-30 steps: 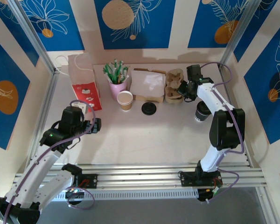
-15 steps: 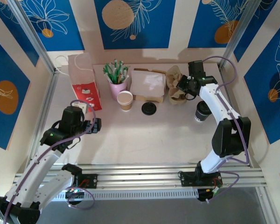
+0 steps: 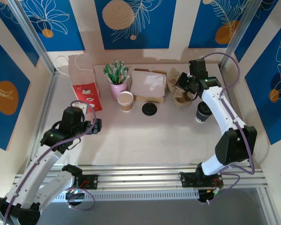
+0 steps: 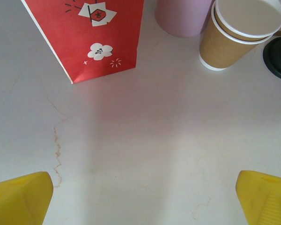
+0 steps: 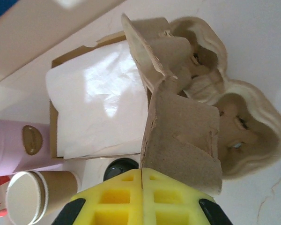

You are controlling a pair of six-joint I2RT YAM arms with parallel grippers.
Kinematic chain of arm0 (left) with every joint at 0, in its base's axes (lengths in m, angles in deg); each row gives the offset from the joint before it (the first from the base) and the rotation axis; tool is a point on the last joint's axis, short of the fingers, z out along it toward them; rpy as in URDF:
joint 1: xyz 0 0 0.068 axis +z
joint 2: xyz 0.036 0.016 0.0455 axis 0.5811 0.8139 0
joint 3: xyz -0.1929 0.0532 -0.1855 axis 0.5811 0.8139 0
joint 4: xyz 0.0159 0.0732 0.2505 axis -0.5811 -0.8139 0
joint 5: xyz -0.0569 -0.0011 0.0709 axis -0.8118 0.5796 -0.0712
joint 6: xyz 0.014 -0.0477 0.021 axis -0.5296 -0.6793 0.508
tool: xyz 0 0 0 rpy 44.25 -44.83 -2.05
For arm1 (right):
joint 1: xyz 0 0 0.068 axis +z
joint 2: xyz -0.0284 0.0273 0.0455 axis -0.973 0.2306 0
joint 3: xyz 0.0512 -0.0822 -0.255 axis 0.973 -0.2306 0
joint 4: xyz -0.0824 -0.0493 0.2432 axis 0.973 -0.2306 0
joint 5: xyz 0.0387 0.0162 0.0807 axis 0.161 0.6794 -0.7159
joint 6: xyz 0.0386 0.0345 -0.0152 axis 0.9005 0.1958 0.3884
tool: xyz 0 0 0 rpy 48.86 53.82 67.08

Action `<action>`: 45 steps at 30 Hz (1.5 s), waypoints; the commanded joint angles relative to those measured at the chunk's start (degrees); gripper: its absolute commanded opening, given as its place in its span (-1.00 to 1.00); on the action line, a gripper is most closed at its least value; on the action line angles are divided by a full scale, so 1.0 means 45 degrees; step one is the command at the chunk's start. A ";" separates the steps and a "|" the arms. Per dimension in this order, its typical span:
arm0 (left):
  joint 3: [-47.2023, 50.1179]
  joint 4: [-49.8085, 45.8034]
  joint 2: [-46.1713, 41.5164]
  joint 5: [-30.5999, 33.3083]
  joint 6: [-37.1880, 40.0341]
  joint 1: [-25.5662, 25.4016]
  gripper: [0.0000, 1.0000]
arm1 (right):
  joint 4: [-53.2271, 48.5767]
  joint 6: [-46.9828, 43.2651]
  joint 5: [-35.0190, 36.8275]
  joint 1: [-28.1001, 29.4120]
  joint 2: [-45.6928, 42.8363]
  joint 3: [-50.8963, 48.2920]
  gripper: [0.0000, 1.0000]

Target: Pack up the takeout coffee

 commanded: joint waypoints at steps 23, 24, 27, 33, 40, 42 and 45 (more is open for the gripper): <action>0.0103 0.0133 -0.0297 -0.0044 0.0206 0.0132 1.00 | -0.0452 0.1197 -0.0869 0.3192 -0.5879 -0.3096 -1.00; 0.0103 0.0128 -0.0294 -0.0045 0.0214 0.0125 1.00 | -0.0493 0.1269 -0.0820 0.3343 -0.6115 -0.3431 -1.00; 0.0103 0.0143 -0.0272 -0.0061 0.0219 0.0138 1.00 | -0.0796 0.1283 -0.0046 0.3679 -0.6767 -0.4432 -1.00; 0.0103 0.0115 -0.0233 -0.0064 0.0203 0.0124 1.00 | -0.2142 0.0653 0.0399 0.3658 -0.6294 -0.5283 -0.74; -0.0177 -0.0027 -0.0231 0.0083 0.0014 0.0133 1.00 | -0.3855 0.1089 0.1887 0.3653 -0.5796 -0.5856 0.14; -0.0676 -0.0329 -0.0247 0.0161 -0.0178 0.0141 1.00 | -0.3931 0.1492 0.2158 0.3559 -0.6030 -0.6253 0.31; -0.1608 -0.0807 -0.0362 0.0937 -0.0794 0.0162 1.00 | -0.4215 0.2223 0.1995 0.3160 -0.6053 -0.6643 0.38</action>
